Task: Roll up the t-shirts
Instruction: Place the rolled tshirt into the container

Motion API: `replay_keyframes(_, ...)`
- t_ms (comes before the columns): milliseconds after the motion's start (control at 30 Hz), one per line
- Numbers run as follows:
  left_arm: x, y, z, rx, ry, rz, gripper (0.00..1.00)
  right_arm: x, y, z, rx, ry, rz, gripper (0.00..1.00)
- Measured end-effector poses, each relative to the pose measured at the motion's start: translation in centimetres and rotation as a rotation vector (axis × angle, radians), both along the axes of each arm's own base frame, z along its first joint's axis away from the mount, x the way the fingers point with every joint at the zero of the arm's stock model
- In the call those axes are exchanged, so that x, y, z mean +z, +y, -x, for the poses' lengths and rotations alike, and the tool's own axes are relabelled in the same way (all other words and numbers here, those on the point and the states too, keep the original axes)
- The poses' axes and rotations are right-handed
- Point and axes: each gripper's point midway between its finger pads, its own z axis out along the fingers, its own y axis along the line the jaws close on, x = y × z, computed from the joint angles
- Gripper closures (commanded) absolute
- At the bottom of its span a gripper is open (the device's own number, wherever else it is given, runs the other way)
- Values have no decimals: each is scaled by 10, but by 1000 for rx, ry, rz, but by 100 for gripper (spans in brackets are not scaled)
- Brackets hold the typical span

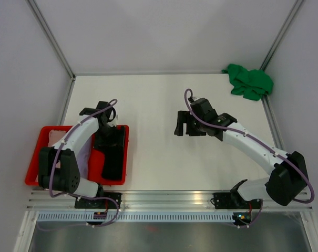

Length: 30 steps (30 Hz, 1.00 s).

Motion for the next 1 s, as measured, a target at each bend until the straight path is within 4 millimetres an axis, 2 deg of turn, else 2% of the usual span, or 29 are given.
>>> replay_keyframes(67, 6, 0, -3, 6, -25, 6, 0, 5, 12, -5, 27, -17, -15, 12)
replay_keyframes(167, 15, 6, -9, 39, -46, 9, 0, 11, 20, -10, 42, -40, -31, 14)
replay_keyframes(233, 23, 16, -21, 86, -68, 6, 2, 13, 22, -12, 44, -49, -39, 17)
replay_keyframes(300, 33, 29, -39, 133, -105, -11, 9, 15, 24, -14, 46, -59, -44, 23)
replay_keyframes(333, 39, 35, -48, 151, -132, -18, 13, 15, 25, -14, 49, -61, -46, 37)
replay_keyframes(400, 48, 50, -60, 185, -176, -39, 26, 15, 29, -16, 60, -70, -43, 54)
replay_keyframes(433, 51, 55, -64, 194, -190, -46, 32, 16, 34, -17, 67, -78, -45, 69)
replay_keyframes(467, 52, 60, -66, 200, -198, -58, 43, 18, 42, -17, 78, -85, -54, 73)
replay_keyframes(533, 49, 66, -66, 197, -191, -74, 50, 21, 64, -18, 112, -106, -83, 79)
replay_keyframes(633, 37, 75, -67, 196, -160, -105, 51, 23, 113, -16, 184, -114, -162, 79)
replay_keyframes(733, 22, 88, -65, 204, -133, -137, 54, 11, 154, -12, 230, -98, -213, 78)
replay_keyframes(833, 11, 104, -66, 209, -125, -174, 62, -9, 183, -9, 248, -58, -210, 79)
replay_keyframes(1000, -13, 111, -75, 156, -127, -198, 61, -34, 223, -10, 254, -18, -202, 84)
